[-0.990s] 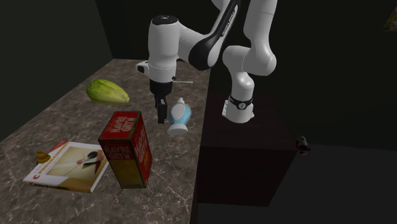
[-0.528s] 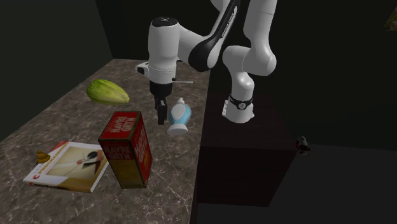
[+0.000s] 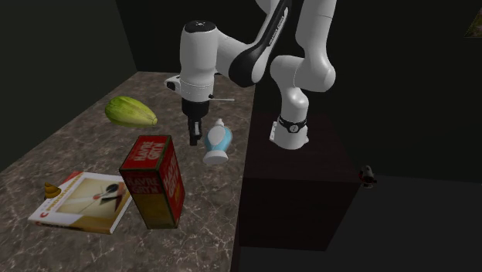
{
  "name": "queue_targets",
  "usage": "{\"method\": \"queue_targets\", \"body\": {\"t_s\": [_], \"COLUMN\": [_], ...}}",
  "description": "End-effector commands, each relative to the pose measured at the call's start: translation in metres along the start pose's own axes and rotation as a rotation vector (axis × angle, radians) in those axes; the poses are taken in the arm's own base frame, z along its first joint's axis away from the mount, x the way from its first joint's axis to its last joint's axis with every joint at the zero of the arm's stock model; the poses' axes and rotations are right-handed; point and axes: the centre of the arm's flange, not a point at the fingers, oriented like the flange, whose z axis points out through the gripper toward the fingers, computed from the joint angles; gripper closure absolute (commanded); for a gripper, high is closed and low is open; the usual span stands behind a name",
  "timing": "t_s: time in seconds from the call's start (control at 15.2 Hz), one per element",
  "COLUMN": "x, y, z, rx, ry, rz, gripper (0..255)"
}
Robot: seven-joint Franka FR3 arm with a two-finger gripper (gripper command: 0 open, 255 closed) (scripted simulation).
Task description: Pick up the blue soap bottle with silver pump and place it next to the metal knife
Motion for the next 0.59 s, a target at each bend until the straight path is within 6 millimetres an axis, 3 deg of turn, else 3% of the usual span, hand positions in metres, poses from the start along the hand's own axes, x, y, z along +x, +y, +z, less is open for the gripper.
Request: {"method": "queue_targets", "body": {"t_s": [0.0,0.07,0.13,0.53], "x": [0.0,0.0,0.0,-0.053], "y": [0.0,0.0,0.0,0.046], "z": [0.0,0.0,0.0,0.021], "rx": [0.0,0.0,0.0,0.008], "ry": [0.0,0.0,0.0,-0.051], "rz": [0.0,0.0,0.0,-0.288], "gripper": [255,255,0,0]}}
